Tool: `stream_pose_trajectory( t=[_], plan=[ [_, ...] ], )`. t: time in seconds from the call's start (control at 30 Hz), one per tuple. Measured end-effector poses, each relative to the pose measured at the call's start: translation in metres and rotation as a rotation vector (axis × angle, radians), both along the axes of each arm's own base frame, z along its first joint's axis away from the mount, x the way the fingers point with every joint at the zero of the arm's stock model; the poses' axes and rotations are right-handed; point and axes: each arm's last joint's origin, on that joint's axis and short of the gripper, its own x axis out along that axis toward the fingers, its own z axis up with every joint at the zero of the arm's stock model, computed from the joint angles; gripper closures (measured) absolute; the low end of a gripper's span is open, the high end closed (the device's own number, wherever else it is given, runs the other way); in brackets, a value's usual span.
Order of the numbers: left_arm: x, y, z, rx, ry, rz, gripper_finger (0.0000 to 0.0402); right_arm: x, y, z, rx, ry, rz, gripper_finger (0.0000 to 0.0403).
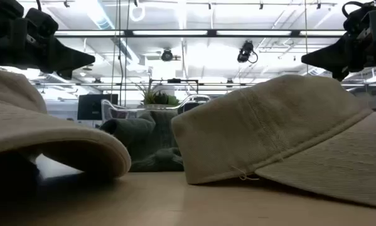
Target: Pick & Place hat
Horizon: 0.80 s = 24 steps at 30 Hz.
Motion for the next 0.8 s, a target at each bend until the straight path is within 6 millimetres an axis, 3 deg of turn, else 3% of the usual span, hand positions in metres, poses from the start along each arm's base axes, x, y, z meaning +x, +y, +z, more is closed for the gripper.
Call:
stream_pose_trajectory(
  t=[0.8],
  plan=[
    [0.0,0.0,0.0011,-0.034,-0.018,-0.001,0.039,0.0,0.0,0.0,0.0,0.0,0.0,0.0395]
  ],
)
